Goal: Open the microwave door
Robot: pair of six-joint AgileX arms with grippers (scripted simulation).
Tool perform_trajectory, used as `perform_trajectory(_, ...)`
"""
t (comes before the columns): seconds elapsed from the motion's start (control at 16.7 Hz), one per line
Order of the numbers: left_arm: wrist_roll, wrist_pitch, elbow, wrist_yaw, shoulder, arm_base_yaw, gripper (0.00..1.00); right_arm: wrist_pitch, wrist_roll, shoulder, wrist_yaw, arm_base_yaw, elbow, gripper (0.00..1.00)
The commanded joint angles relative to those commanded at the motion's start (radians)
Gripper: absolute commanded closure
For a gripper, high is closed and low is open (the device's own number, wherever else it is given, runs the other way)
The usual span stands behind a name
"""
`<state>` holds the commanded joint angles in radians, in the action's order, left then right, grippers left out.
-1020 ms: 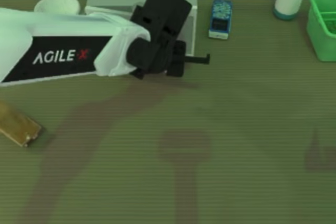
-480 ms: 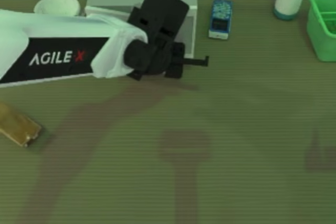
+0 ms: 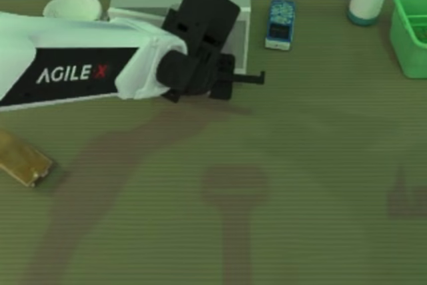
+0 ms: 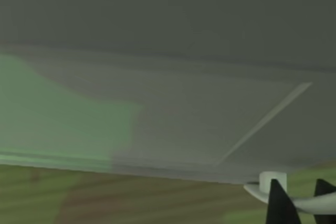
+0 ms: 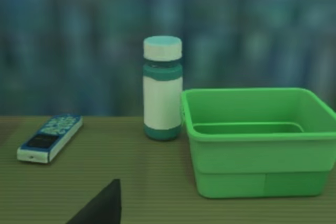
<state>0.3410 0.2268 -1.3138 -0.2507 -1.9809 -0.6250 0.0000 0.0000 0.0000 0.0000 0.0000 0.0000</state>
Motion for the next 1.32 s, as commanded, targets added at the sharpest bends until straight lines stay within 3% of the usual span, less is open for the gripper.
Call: perform_trajectory(1.32, -0.039, -0.023, 0.041, 0.03, 0.027, 0.008, 1.0, 0.0, 0.0, 0.0, 0.0, 0.0, 0.0, 0.0)
